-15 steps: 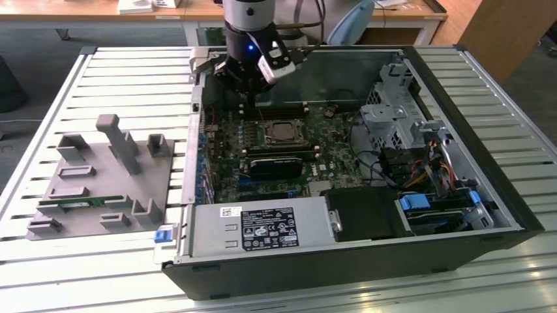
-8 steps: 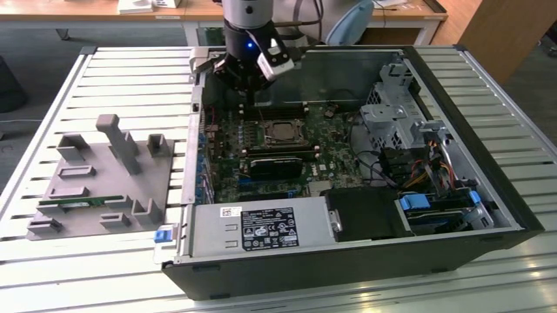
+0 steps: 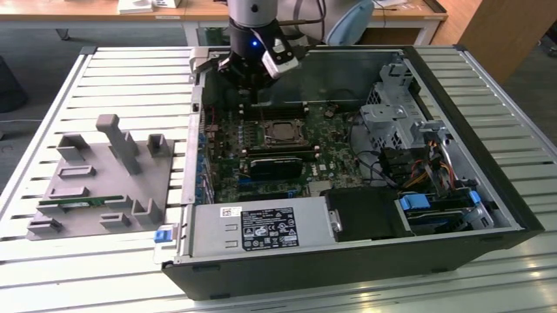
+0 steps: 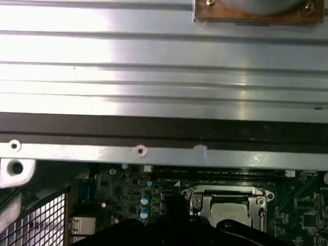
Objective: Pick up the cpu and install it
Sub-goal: 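Install the first cpu locking lever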
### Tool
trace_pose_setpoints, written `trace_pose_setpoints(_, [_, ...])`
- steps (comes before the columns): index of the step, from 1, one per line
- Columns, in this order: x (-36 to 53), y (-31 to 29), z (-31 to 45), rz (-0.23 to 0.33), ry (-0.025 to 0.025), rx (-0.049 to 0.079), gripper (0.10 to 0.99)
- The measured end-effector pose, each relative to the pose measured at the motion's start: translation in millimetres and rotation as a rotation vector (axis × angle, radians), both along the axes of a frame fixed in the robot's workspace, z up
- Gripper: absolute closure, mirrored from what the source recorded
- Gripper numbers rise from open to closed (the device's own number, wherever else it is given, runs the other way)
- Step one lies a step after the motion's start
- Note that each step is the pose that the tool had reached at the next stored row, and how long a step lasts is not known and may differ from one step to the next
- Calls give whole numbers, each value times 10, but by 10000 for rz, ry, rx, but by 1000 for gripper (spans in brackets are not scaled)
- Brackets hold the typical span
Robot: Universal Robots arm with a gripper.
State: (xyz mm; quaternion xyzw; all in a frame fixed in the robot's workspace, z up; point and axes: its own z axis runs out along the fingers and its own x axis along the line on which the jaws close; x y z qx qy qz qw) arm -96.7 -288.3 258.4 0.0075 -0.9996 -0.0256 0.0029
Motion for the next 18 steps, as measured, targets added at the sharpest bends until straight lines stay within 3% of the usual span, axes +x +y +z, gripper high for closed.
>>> trace_pose_setpoints(6, [175, 4, -13, 3, 17, -1, 980])
trace_pose_setpoints(14, [214, 4, -31, 2, 16, 1, 980])
trace_pose_setpoints(15, [214, 3, -33, 1, 18, 38, 980])
trace_pose_setpoints(18, [219, -5, -48, 1, 18, 331, 980])
